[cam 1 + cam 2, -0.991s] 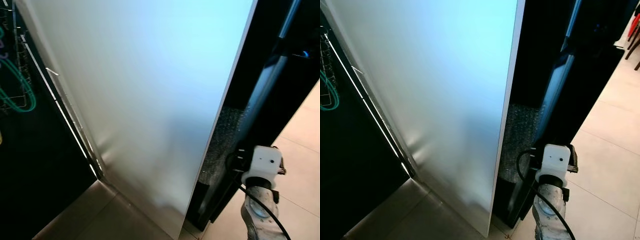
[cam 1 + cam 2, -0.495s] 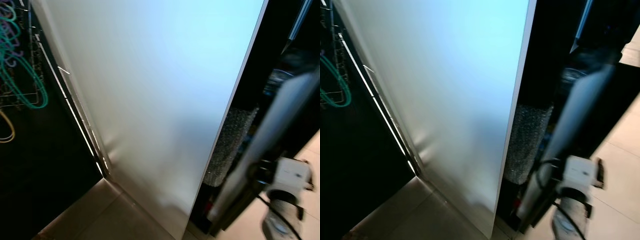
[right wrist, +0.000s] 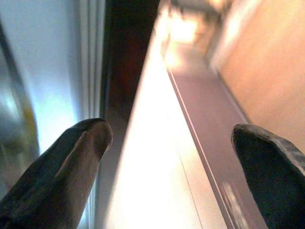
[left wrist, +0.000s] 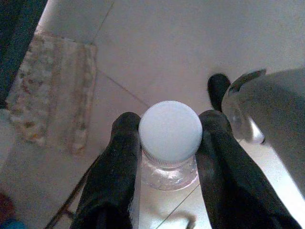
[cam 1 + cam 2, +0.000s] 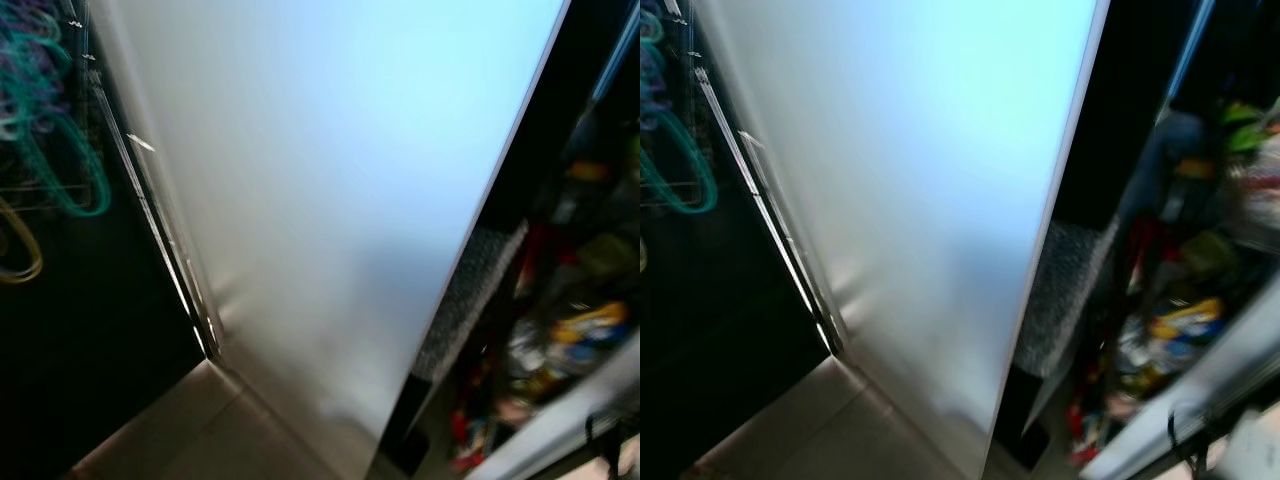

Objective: Restocking fridge

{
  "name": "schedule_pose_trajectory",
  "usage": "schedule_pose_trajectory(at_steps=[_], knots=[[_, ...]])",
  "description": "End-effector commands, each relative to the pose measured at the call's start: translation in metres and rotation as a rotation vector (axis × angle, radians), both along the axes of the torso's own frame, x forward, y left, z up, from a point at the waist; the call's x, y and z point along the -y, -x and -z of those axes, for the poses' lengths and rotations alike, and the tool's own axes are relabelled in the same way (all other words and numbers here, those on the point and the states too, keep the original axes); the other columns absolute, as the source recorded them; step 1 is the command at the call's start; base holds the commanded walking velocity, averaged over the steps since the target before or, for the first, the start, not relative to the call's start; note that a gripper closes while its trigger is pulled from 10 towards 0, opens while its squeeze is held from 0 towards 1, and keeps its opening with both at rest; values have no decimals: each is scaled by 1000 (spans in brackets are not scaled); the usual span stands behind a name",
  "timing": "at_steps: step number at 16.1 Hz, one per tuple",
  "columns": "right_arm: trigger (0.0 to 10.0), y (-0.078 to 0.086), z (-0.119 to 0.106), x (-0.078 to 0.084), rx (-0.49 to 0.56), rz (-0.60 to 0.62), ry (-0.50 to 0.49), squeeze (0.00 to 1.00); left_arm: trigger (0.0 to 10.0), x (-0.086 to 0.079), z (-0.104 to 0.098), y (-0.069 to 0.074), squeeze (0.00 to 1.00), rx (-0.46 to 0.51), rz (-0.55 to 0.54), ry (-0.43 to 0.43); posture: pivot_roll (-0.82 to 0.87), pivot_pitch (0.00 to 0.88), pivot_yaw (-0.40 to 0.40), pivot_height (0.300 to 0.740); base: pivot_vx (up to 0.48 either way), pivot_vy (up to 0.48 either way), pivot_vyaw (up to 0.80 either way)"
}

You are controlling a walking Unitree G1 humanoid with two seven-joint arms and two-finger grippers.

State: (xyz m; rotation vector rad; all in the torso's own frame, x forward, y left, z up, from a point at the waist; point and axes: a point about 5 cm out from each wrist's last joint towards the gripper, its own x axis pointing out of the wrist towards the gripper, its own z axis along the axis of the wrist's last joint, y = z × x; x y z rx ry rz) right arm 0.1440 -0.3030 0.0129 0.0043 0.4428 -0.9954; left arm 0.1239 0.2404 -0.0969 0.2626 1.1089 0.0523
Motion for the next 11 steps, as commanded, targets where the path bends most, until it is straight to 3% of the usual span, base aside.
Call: schedule_pose_trajectory(at_steps=[1, 4, 5, 7, 11], knots=[[10000, 5, 4, 6, -6, 35, -12, 0, 10000, -1, 1, 2, 0, -20, 12, -5, -28, 0, 0, 740, 0, 0, 0], [10000, 8, 29, 2, -68, -39, -99, 0, 10000, 0, 1, 2, 0, -22, 18, -2, -38, 0, 0, 740, 0, 0, 0], [10000, 2, 52, -13, -153, -174, -214, 0, 10000, 1, 1, 1, 0, -23, 20, -1, -48, 0, 5, 740, 0, 0, 0], [10000, -5, 78, -40, -213, -387, -386, 0, 10000, 2, 1, 1, 0, -26, 24, 5, -55, 0, 20, 740, 0, 0, 0], [10000, 8, 104, -68, -487, -665, -413, 0, 10000, 2, 1, -1, 0, -24, 36, 7, -44, 0, 16, 740, 0, 0, 0]])
